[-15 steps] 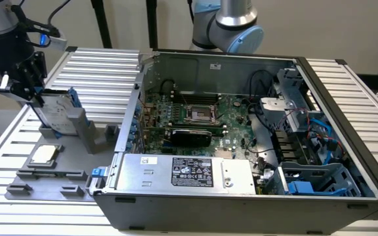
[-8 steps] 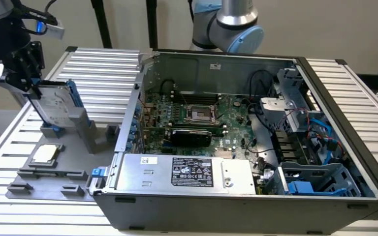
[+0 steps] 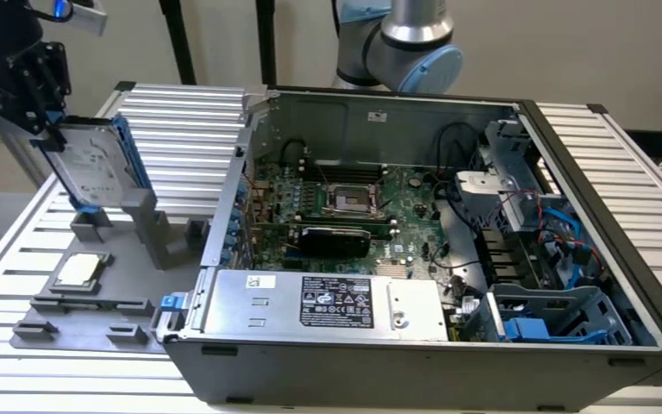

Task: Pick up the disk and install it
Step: 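Pick up the disk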

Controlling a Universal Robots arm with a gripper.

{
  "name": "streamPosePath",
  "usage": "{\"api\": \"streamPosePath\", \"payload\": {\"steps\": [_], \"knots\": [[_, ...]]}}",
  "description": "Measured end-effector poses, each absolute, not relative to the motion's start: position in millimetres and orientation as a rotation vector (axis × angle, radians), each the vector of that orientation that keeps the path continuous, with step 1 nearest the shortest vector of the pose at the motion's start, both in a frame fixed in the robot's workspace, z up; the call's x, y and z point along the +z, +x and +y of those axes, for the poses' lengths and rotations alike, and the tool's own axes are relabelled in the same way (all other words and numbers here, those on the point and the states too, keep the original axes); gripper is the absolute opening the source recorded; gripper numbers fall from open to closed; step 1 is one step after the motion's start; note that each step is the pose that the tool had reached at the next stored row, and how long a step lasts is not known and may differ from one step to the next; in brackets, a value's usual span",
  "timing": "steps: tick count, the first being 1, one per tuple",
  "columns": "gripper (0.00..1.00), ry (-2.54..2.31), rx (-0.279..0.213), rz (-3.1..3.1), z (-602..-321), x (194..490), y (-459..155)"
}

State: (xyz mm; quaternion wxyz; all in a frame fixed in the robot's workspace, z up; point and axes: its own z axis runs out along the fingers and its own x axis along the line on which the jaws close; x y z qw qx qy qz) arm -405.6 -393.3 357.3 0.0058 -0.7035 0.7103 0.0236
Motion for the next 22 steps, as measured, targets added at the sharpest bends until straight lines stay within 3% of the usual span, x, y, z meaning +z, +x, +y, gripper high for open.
{"api": "streamPosePath", "payload": {"steps": [22], "knots": [[0.33,-2.194,0.099,2.208,-396.3,452.3,-349.1]]}}
